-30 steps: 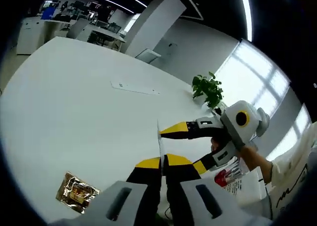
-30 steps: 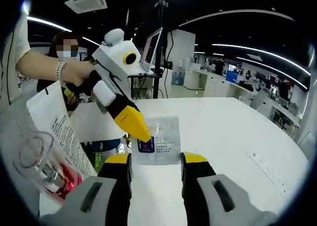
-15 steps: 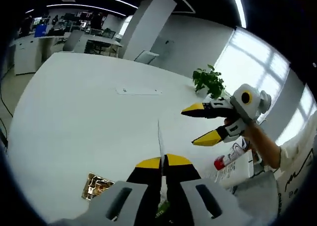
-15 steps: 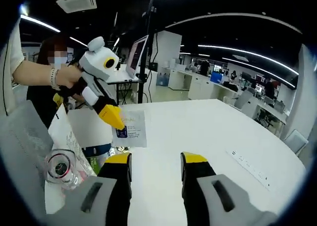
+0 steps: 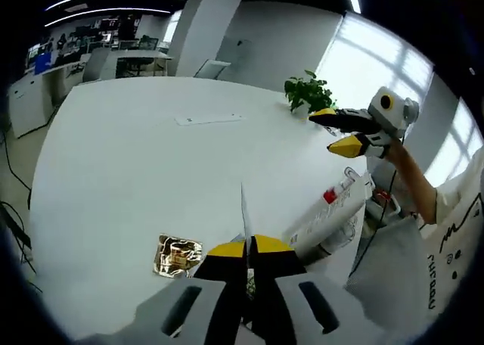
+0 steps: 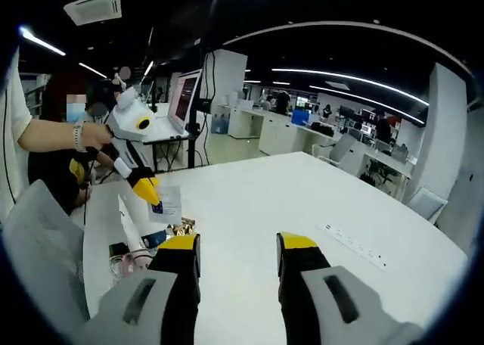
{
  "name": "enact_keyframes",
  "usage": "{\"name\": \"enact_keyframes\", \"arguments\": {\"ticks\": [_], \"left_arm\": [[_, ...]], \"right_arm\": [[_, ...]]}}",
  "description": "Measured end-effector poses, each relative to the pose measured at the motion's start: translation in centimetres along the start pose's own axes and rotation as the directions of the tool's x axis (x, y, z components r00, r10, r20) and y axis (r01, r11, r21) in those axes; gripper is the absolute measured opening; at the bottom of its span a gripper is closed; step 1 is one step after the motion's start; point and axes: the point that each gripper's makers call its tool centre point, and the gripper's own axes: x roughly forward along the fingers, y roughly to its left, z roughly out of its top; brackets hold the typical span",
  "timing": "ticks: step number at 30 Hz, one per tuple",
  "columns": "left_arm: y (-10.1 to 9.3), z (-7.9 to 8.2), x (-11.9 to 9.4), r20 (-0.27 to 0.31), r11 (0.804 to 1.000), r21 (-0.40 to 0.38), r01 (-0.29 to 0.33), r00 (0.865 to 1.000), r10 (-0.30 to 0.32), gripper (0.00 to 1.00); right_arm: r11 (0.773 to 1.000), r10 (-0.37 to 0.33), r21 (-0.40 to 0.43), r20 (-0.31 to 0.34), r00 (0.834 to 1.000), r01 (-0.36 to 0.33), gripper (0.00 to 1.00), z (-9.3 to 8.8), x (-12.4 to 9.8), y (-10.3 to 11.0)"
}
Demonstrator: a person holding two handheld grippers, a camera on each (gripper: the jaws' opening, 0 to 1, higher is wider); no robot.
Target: Arrange the skincare products in the storage area until every visible bottle or jar stands upright without overlapping.
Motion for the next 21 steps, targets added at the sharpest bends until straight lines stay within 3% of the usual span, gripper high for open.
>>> {"name": "enact_keyframes", "arguments": {"ticks": [7,14,21], "left_arm": [[-0.2,-2.0,-0.8,-0.071,0.998,-0.007,0.070,0.995,-0.070,0.00],[-0.2,-4.3,-1.5,-0.158,0.993,0.004,0.118,0.981,-0.116,0.00],[-0.4,-7.2,-2.7,-0.264,0.983,-0.020,0.180,0.948,-0.179,0.00]], "right_arm": [[0.998,-0.054,-0.025,0.008,0.999,0.054,0.40,1.6,-3.0,1.6],[0.996,-0.073,-0.044,-0.018,0.997,0.072,0.40,2.2,-4.7,4.1],[0.996,-0.080,-0.031,-0.047,0.996,0.078,0.41,1.6,-5.7,7.2]]}}
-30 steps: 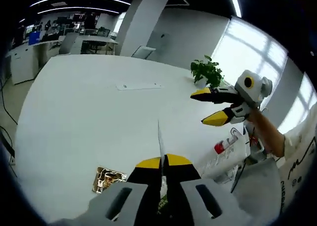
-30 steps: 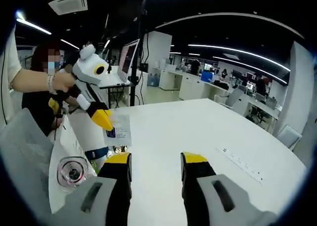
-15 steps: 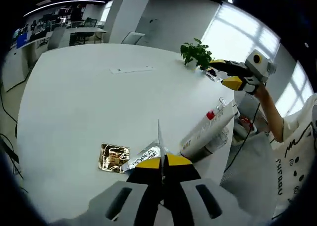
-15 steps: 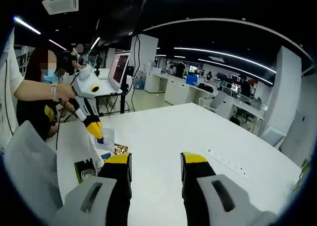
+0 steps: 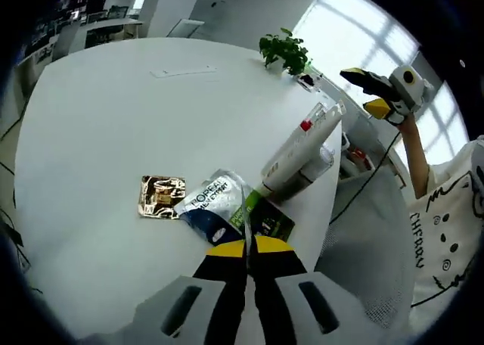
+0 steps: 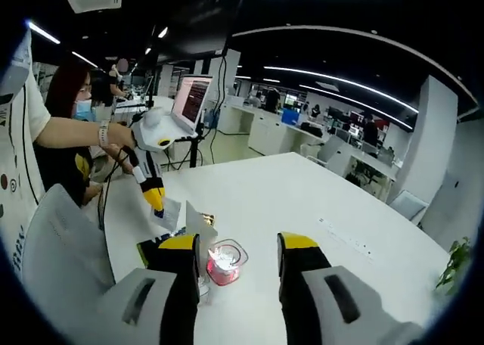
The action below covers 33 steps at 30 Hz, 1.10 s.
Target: Arrange the skincare products in the storage area until every visible bottle or jar stands upright without overlapping.
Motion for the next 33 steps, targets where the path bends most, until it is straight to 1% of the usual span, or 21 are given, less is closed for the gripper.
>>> {"name": "enact_keyframes", "arguments": {"ticks": [2,4,5,6,9,11,13,16,18,19,20,22,24,25,26,28,30,32,33], "left_arm": [[0.0,-0.7,-0.1,-0.024,1.000,0.008,0.005,1.000,-0.005,0.00],[-0.2,-1.5,-0.2,-0.066,1.000,0.025,0.008,0.998,-0.006,0.00],[-0.3,-1.7,-0.2,-0.072,1.000,0.029,0.009,0.997,-0.007,0.00],[-0.4,-2.2,-0.3,-0.093,0.999,0.037,0.017,0.996,-0.013,0.00],[-0.7,-3.1,-0.1,-0.129,0.998,0.031,0.046,0.991,-0.042,0.00],[-0.6,-3.8,0.0,-0.165,0.998,0.040,0.053,0.985,-0.045,0.00],[-0.5,-4.3,0.0,-0.192,0.998,0.048,0.049,0.981,-0.039,0.00],[-0.9,-5.2,0.2,-0.245,0.995,0.057,0.077,0.968,-0.061,0.00],[-0.9,-5.8,0.4,-0.275,0.995,0.061,0.083,0.959,-0.063,0.00],[-0.9,-5.9,0.4,-0.279,0.995,0.063,0.082,0.958,-0.062,0.00],[-0.9,-6.2,0.5,-0.294,0.994,0.069,0.088,0.954,-0.064,0.00],[-0.9,-6.4,0.7,-0.306,0.993,0.075,0.091,0.950,-0.064,0.00],[-0.9,-6.6,0.6,-0.316,0.993,0.078,0.091,0.947,-0.062,0.00],[-0.8,-6.7,0.6,-0.322,0.992,0.086,0.096,0.945,-0.064,0.00],[-0.8,-6.8,0.7,-0.330,0.991,0.089,0.098,0.942,-0.063,0.00],[-0.3,-6.8,0.7,-0.333,0.990,0.095,0.100,0.941,-0.063,0.00],[0.2,-6.6,0.9,-0.330,0.990,0.093,0.102,0.942,-0.065,0.00],[0.3,-6.7,1.0,-0.338,0.990,0.099,0.105,0.939,-0.066,0.00],[0.4,-6.8,1.0,-0.343,0.990,0.096,0.107,0.937,-0.068,0.00]], "right_arm": [[1.000,-0.004,0.006,-0.002,1.000,0.004,0.41,-0.1,-0.3,0.8],[1.000,-0.007,0.025,-0.007,1.000,0.007,0.40,-0.3,-0.5,1.4],[1.000,-0.001,0.031,-0.010,1.000,0.002,0.40,-0.4,-0.5,1.9],[0.999,0.004,0.038,-0.014,1.000,-0.004,0.40,-0.5,-0.6,2.4],[0.999,0.021,0.044,-0.027,0.999,-0.020,0.40,-0.9,-0.7,3.8],[0.998,0.033,0.048,-0.036,0.999,-0.031,0.40,-1.2,-0.5,4.4],[0.996,0.046,0.075,-0.048,0.998,-0.042,0.39,-1.7,-0.2,5.1],[0.993,0.069,0.104,-0.048,0.996,-0.063,0.38,-1.9,0.2,6.1],[0.992,0.083,0.097,-0.062,0.995,-0.077,0.39,-2.2,0.6,6.9],[0.992,0.084,0.098,-0.063,0.994,-0.078,0.39,-2.3,0.6,7.0],[0.990,0.098,0.107,-0.069,0.993,-0.091,0.39,-2.6,0.9,7.5],[0.988,0.105,0.117,-0.072,0.992,-0.097,0.39,-2.8,1.2,7.8],[0.985,0.121,0.129,-0.072,0.990,-0.111,0.39,-3.1,1.4,9.3],[0.985,0.127,0.131,-0.071,0.989,-0.117,0.38,-3.0,1.6,9.4],[0.982,0.147,0.129,-0.073,0.986,-0.137,0.38,-3.0,1.9,9.9],[0.978,0.171,0.135,-0.081,0.982,-0.159,0.38,-3.3,2.5,10.9],[0.973,0.204,0.131,-0.084,0.975,-0.192,0.38,-3.6,3.5,13.0],[0.968,0.221,0.136,-0.083,0.972,-0.209,0.37,-3.9,4.3,13.5],[0.964,0.244,0.133,-0.098,0.965,-0.231,0.37,-4.5,5.1,14.6]]}}
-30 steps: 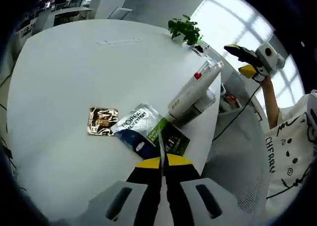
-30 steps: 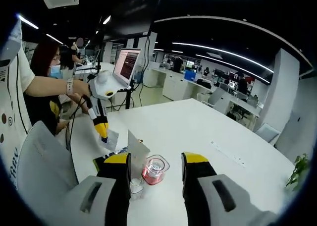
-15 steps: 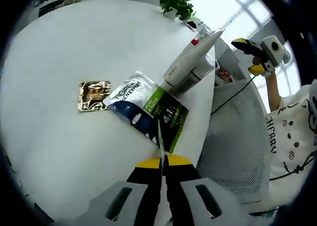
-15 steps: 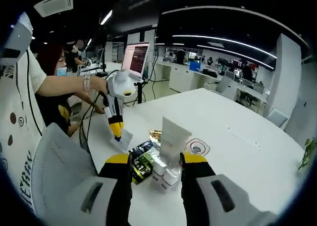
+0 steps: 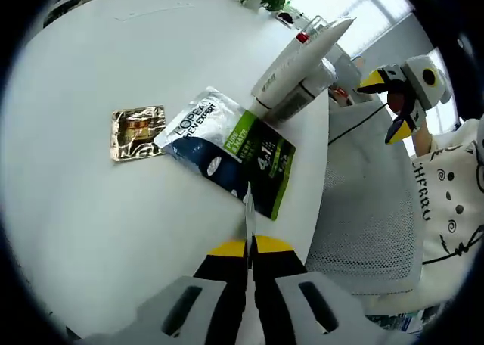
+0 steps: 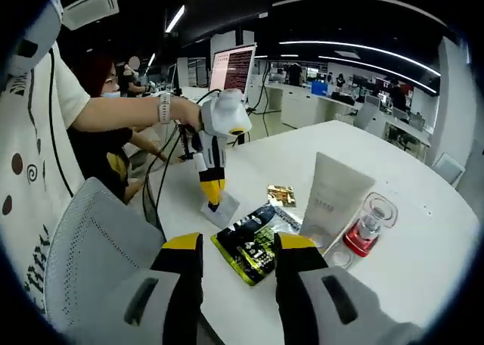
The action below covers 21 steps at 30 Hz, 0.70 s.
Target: Arrange the skincare products in the storage area until every visible bottle or jar stands upright without overlapping.
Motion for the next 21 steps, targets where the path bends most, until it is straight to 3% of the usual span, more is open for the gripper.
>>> {"name": "enact_keyframes", "arguments": {"ticks": [7,11,21], "left_arm": [[1.4,-0.3,0.5,-0.039,1.000,0.003,0.000,0.999,0.000,0.00],[1.9,-0.3,0.9,-0.067,1.000,0.025,-0.003,0.998,0.005,0.00],[2.8,-0.5,2.0,-0.171,0.991,0.135,-0.005,0.985,0.028,0.00]], "right_arm": [[0.996,0.047,-0.079,-0.041,0.998,-0.050,0.35,-0.9,3.9,2.1],[0.993,0.071,-0.084,-0.068,0.995,-0.077,0.34,-1.5,5.5,2.4],[0.984,0.115,-0.126,-0.107,0.988,-0.128,0.29,-1.6,9.0,3.4]]}}
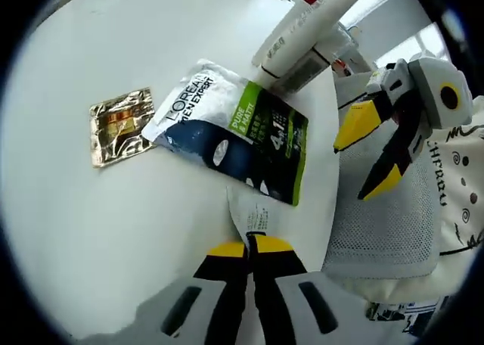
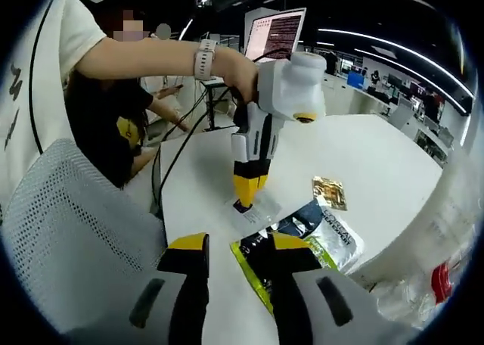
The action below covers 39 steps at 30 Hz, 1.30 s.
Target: Arrange the skincare products in the storage area until every visible bottle or jar stands upright without overlapping.
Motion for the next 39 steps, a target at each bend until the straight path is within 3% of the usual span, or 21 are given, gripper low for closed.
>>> {"name": "enact_keyframes", "arguments": {"ticks": [8,11,20,27,30,35,39], "left_arm": [[-0.3,0.2,0.3,-0.056,0.996,0.094,0.008,0.998,-0.002,0.00],[-0.5,0.0,0.5,-0.091,0.983,0.183,0.025,0.996,-0.008,0.00],[-1.4,-0.2,0.9,-0.110,0.981,0.194,0.028,0.994,-0.007,0.00],[-1.5,-0.4,0.7,-0.099,0.981,0.194,0.011,0.995,0.009,0.00],[-1.5,-0.4,0.6,-0.094,0.986,0.166,-0.002,0.995,0.018,0.00],[-1.4,-0.5,0.1,-0.063,0.988,0.151,-0.026,0.997,0.036,0.00],[-0.6,-0.6,-0.3,-0.024,0.986,0.155,-0.061,0.998,0.066,0.07]], "right_arm": [[0.999,0.007,-0.052,-0.025,1.000,-0.008,0.25,0.4,3.0,-0.1],[0.998,0.004,-0.056,-0.050,0.999,-0.007,0.24,-0.2,4.2,-0.4],[0.999,0.006,-0.044,-0.099,0.995,-0.010,0.22,-1.6,6.4,-0.6],[1.000,0.003,-0.026,-0.087,0.996,-0.005,0.22,-1.7,6.7,-0.7],[0.999,0.004,0.032,-0.095,0.995,-0.001,0.23,-1.9,6.9,-0.9],[1.000,0.007,0.021,-0.093,0.996,-0.005,0.23,-1.9,6.8,-0.8],[0.999,0.011,0.042,-0.093,0.996,-0.007,0.24,-2.0,6.8,-0.9]]}}
